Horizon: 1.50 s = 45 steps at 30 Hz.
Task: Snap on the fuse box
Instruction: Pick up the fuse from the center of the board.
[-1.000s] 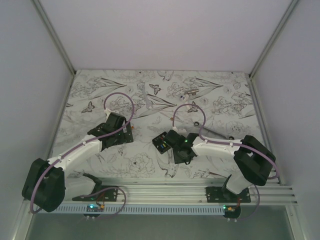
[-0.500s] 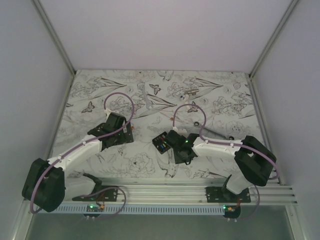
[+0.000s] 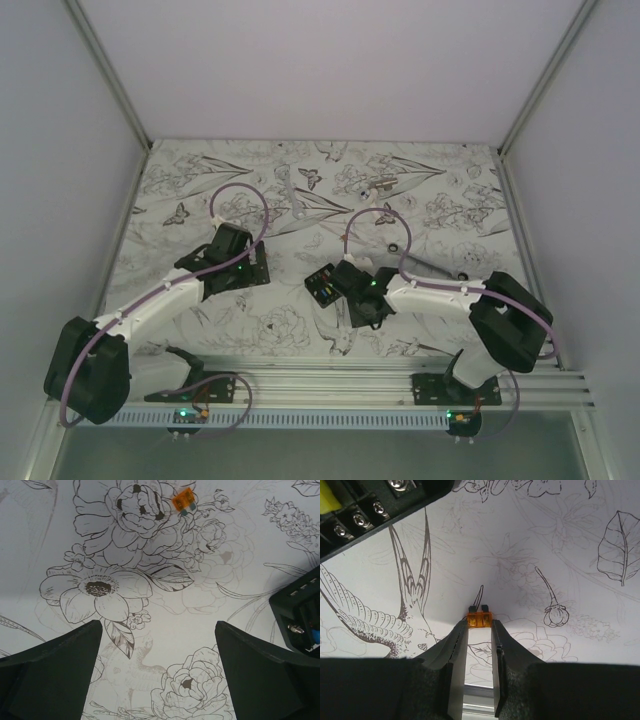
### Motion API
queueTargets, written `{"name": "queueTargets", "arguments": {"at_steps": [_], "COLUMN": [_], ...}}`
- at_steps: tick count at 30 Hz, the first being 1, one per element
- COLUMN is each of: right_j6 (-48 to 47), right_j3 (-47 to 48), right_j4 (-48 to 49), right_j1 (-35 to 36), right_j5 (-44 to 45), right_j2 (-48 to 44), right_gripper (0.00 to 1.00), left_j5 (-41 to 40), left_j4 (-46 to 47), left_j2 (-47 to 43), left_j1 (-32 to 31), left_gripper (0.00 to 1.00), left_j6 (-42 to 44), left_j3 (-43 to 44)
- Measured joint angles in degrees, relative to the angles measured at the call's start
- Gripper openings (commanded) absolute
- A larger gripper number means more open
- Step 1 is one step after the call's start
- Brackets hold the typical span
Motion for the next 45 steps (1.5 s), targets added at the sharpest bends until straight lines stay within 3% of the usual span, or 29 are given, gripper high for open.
{"name": "queueTargets", "arguments": {"at_steps": [8, 19, 26, 37, 45], "right_j6": [-3.23, -11.47, -18.40, -27.82, -31.06], "right_j3": [-1.49, 0.92, 1.57, 5.16, 6.23], "right_j4": [0.50, 2.97, 8.41, 18.93, 25.68], "right_j1": [0.11, 0.11, 0.11, -0.94, -1.18], "right_j5": [1.51, 3.48, 2.80, -4.57, -11.02], "right_j2": [-2.01, -3.56, -4.61, -5.35, -4.26], "right_gripper": [0.24, 0.25, 0.26, 0.26, 0.26], "left_j5": [4.94, 18.01, 25.27, 35.41, 41.53], "left_j4": [0.63, 6.32, 9.73, 15.23, 18.67], "left_j2": [-0.02, 3.85, 7.61, 10.73, 12.96], "left_j1": [0.00, 0.42, 1.03, 4.31, 4.79], "left_gripper": [0.98, 0.93, 0.84, 0.79, 0.64], "left_j6": [-0.26, -1.73, -2.67, -5.84, -8.55], "left_j3": [1.01, 4.50, 4.79, 5.46, 7.78]}}
